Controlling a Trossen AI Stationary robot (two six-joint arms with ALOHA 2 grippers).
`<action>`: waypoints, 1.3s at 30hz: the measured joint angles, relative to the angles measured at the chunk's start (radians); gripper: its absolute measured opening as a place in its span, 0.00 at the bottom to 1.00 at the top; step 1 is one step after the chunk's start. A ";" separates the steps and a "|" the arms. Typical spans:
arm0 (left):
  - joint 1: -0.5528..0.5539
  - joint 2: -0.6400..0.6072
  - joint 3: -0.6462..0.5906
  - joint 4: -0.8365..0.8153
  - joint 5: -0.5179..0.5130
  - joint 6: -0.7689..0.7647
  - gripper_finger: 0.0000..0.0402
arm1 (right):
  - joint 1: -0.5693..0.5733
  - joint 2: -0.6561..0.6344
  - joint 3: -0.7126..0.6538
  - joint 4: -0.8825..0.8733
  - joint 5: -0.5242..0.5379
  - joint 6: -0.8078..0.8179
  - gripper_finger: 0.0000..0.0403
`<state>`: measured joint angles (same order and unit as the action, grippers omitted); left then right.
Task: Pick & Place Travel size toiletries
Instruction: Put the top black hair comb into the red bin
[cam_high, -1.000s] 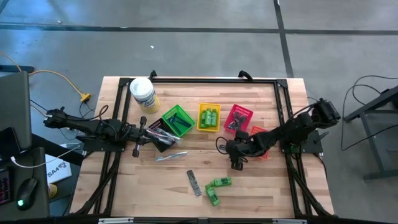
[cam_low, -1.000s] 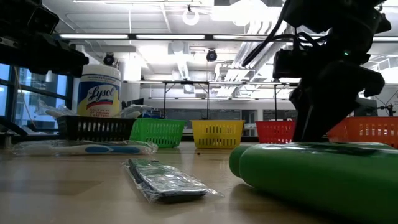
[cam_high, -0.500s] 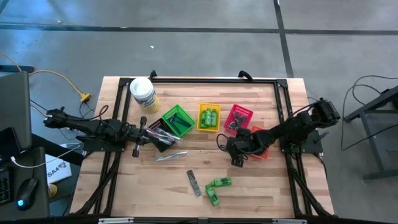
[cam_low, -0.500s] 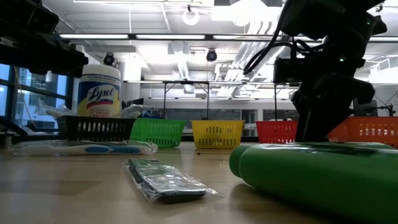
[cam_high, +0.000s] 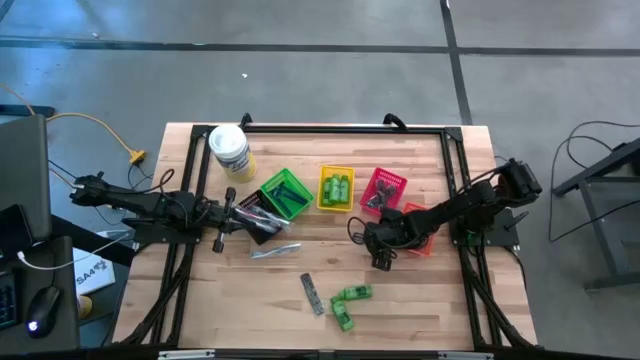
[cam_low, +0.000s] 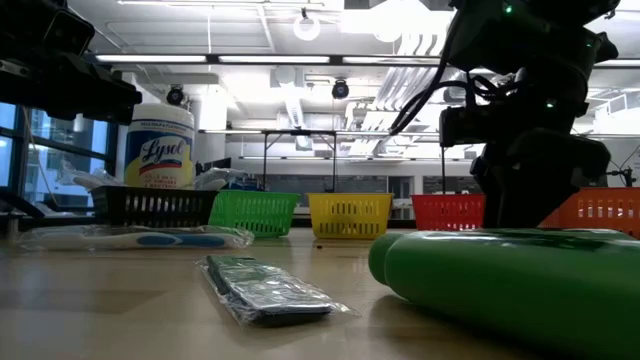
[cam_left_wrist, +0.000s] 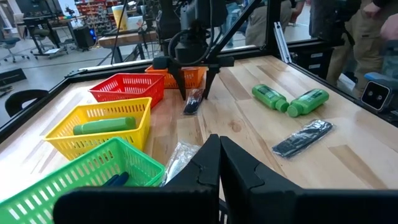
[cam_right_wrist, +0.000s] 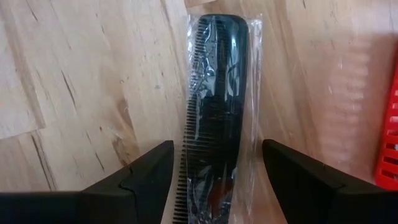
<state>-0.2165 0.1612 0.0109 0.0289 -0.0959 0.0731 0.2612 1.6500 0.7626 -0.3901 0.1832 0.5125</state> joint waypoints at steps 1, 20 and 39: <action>0.000 0.000 0.000 0.000 0.000 0.000 0.00 | -0.002 0.007 0.000 0.000 0.001 0.000 0.60; 0.000 0.000 0.000 0.000 0.000 0.001 0.00 | -0.042 0.021 -0.001 0.018 -0.063 -0.097 0.10; 0.000 0.000 0.000 0.000 0.003 0.001 0.00 | -0.016 -0.085 0.001 0.004 0.016 -0.126 0.00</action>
<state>-0.2165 0.1616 0.0109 0.0288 -0.0929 0.0737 0.2451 1.5655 0.7640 -0.3858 0.1995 0.3865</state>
